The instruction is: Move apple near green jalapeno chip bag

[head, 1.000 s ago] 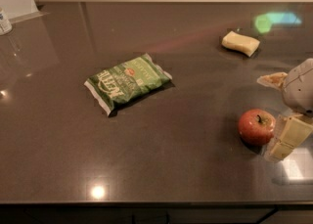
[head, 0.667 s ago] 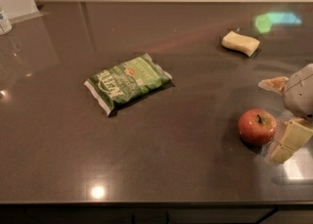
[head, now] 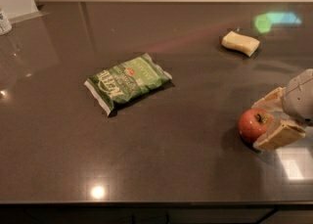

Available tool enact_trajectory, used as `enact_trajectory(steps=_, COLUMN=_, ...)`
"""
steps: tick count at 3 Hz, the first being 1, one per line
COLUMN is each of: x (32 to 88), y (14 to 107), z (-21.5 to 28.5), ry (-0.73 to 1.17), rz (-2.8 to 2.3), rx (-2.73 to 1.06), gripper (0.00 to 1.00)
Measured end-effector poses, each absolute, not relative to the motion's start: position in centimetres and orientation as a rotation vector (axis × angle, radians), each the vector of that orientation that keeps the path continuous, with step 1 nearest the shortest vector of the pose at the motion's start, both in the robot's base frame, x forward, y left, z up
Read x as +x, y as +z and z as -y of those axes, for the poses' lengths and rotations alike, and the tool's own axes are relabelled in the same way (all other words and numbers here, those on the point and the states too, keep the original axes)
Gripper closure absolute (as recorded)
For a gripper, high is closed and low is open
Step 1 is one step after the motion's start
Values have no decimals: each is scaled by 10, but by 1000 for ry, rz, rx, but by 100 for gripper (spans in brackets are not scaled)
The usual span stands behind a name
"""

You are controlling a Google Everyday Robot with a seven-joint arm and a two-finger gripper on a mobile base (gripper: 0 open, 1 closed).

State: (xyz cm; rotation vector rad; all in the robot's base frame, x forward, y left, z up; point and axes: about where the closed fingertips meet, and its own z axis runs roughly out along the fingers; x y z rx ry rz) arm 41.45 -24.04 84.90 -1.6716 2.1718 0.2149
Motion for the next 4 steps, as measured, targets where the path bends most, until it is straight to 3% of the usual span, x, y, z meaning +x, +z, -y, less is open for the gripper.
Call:
enact_trajectory(steps=2, x=423, y=865, z=216, ry=240, rz=-2164, rx=-1653, gripper=87)
enact_trajectory(steps=3, x=455, y=875, z=179, ry=221, rz=-2173, rx=-1653, gripper=100)
enact_trajectory(steps=4, x=482, y=877, z=155, ry=211, rz=-2186, rx=-1646, gripper=100)
